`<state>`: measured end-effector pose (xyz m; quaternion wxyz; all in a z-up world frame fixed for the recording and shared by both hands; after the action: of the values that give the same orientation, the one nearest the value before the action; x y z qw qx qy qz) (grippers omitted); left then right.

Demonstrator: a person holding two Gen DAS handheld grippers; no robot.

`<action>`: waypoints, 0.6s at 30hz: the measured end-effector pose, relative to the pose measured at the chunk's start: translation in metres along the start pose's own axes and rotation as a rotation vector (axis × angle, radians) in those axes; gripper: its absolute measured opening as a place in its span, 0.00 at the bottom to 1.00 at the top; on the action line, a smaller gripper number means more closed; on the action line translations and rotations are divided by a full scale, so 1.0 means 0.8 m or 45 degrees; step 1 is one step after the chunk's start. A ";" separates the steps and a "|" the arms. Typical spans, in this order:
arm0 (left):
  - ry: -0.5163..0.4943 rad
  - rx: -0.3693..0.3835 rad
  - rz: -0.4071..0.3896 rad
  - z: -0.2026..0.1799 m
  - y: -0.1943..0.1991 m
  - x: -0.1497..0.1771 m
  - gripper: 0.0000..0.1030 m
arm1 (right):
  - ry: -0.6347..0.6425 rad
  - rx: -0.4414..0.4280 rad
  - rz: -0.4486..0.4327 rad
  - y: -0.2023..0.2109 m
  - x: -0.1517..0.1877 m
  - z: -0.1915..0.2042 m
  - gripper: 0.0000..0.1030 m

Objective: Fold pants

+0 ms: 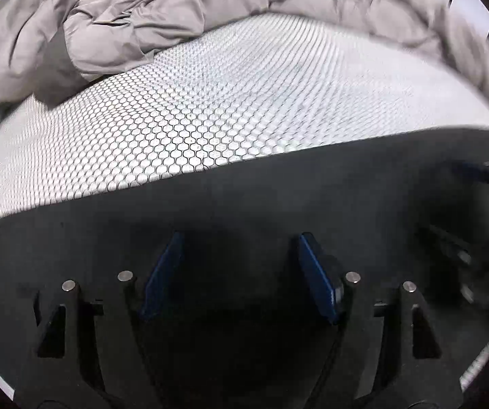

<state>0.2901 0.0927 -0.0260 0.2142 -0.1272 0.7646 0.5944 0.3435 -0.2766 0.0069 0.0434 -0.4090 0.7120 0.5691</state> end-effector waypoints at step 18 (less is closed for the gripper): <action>0.356 -0.142 -0.259 0.192 0.126 0.068 0.38 | -0.029 0.153 0.035 0.021 0.051 -0.037 0.99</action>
<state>0.2245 0.2705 0.0033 0.1575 -0.2967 0.7360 0.5878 0.3179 -0.3229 0.0090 0.0684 -0.3892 0.7499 0.5305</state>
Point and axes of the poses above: each gripper's, at about its wrist camera, not at the fingertips, and y roughly against the way its jaws point, z to its left, x to its underside, the point moved 1 cm from there along -y, roughly the way its jaws point, and after that the axes turned 15 degrees about x, right-handed, at the moved point
